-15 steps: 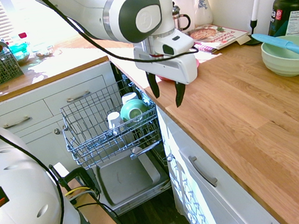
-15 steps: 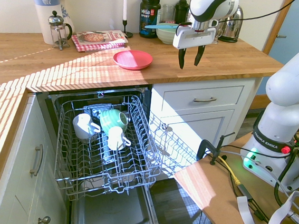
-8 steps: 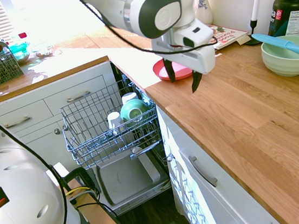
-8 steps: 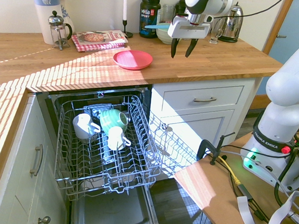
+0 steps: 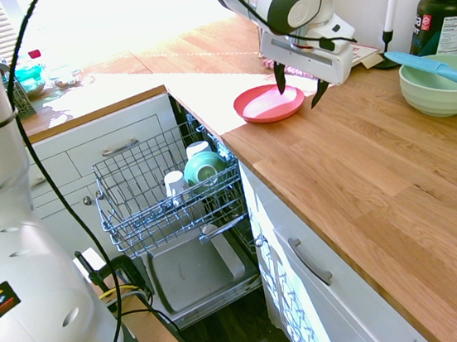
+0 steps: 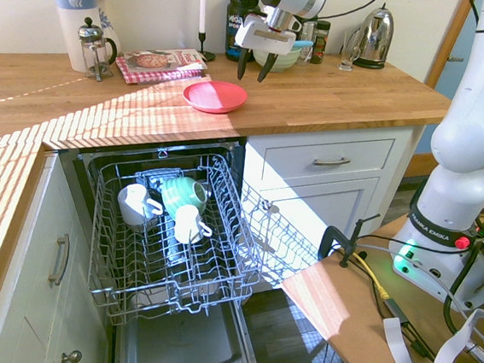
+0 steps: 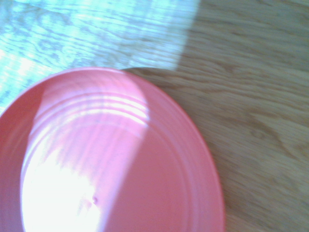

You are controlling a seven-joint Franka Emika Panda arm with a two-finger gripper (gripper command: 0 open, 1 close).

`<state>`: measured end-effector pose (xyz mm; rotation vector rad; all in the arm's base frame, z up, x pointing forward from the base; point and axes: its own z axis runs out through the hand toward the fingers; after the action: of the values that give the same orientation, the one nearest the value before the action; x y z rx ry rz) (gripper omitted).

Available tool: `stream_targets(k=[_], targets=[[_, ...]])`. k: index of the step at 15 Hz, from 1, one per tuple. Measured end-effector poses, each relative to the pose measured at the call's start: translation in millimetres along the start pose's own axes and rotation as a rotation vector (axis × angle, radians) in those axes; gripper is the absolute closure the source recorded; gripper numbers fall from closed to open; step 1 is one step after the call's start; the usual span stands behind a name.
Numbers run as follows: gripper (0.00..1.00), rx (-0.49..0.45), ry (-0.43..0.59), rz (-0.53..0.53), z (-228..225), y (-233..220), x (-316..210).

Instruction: Put the plate in the dishwasher

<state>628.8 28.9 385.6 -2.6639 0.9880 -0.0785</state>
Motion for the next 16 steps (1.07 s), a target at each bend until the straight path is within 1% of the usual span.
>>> stream_targets(k=[4, 10, 11, 16], targets=[[0.0, -0.044, -0.062, -0.068, 25.5, -30.4, 7.1], [0.0, -0.075, -0.109, -0.095, 57.7, -37.4, 9.1], [1.0, -0.072, -0.109, -0.097, 57.7, -38.9, 8.8], [1.0, -0.064, -0.111, -0.103, 60.6, -44.9, 8.8]])
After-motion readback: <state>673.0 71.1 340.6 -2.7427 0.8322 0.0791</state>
